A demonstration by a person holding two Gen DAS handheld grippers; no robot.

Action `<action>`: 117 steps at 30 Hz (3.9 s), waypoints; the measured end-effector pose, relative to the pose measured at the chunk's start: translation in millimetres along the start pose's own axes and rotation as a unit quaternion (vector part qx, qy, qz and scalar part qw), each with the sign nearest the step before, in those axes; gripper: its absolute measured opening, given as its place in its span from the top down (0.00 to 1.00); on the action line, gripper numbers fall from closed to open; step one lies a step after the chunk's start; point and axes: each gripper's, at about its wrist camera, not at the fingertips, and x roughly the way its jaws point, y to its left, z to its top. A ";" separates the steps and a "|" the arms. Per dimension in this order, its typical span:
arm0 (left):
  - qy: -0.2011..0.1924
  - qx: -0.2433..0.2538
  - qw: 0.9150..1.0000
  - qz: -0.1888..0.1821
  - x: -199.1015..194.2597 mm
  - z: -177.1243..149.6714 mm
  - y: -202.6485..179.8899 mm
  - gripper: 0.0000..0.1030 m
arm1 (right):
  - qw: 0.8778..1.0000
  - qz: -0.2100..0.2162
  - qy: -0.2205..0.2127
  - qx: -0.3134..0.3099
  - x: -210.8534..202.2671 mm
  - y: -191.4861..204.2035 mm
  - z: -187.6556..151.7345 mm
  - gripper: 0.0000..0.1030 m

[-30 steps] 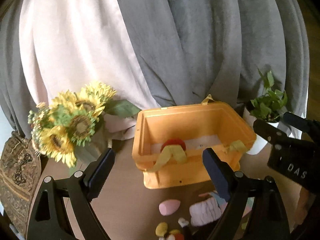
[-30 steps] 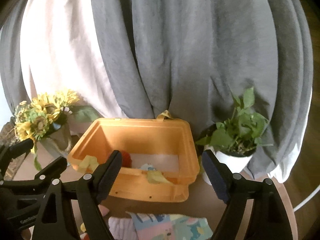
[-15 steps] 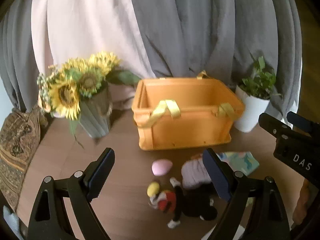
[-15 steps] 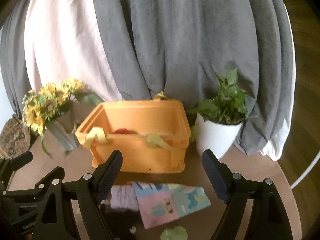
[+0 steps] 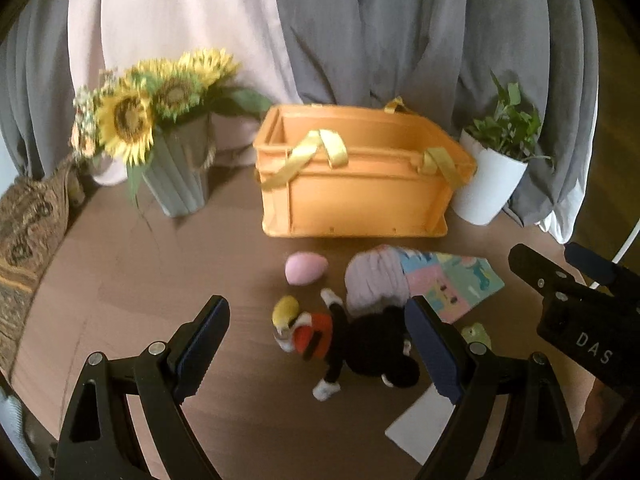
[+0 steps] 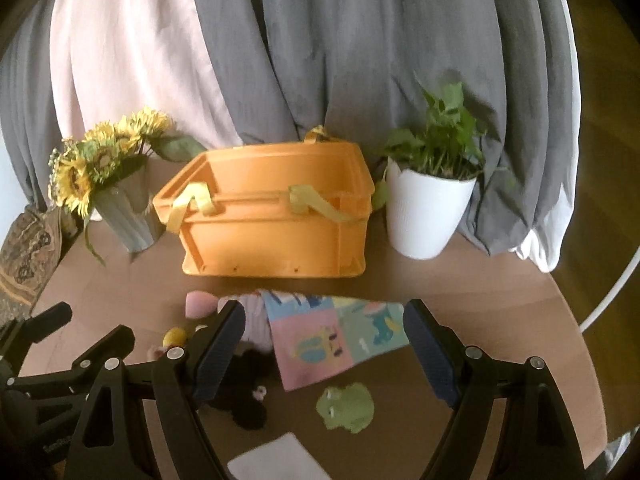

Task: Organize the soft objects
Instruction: 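Move both tools back toward the remaining toys on the table, then grasp the black plush toy with the left tool while the right tool grasps the green frog, then lift the black plush toy and green frog over the orange crate with both tools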

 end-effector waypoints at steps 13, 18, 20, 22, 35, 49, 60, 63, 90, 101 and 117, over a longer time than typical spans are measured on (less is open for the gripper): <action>0.053 -0.030 0.998 -0.035 24.6 -40.2 5.6 0.13 | 0.998 0.003 0.067 0.008 17.3 4.8 -50.6 0.20; 0.064 -0.030 0.996 -0.049 36.0 -46.9 5.0 0.13 | 0.996 -0.010 0.088 0.020 28.6 -0.8 -67.1 0.20; 0.071 -0.032 0.996 -0.052 41.5 -48.7 5.7 0.13 | 0.995 -0.018 0.097 0.021 33.6 -2.5 -71.7 0.20; 0.076 -0.033 0.995 -0.051 47.7 -50.0 5.5 0.13 | 0.994 -0.021 0.108 0.023 39.2 -4.8 -76.0 0.21; 0.084 -0.029 0.995 -0.048 91.9 -42.4 -2.9 0.13 | 0.987 -0.040 0.149 0.051 83.2 -18.4 -89.7 0.21; 0.060 -0.022 0.996 -0.063 102.0 -36.6 -12.6 0.19 | 0.982 -0.027 0.171 0.070 109.8 -27.5 -96.7 0.31; 0.034 -0.024 0.998 -0.048 84.9 -41.1 -11.0 0.34 | 0.982 -0.015 0.171 0.079 110.6 -28.4 -99.3 0.41; 0.022 -0.016 0.999 -0.043 76.7 -40.9 -11.2 0.60 | 0.983 -0.014 0.165 0.080 106.7 -27.8 -99.5 0.41; -0.045 0.000 0.997 -0.058 22.9 -18.1 -15.8 0.61 | 0.993 0.011 0.091 0.077 53.8 -25.1 -70.1 0.41; -0.087 0.012 0.995 -0.054 -3.4 2.7 -17.6 0.62 | 0.996 0.018 0.037 0.074 23.1 -23.5 -39.7 0.41; -0.169 0.012 0.984 -0.053 -38.0 49.9 -12.1 0.62 | 0.996 0.040 -0.045 0.062 -10.1 -9.6 14.5 0.41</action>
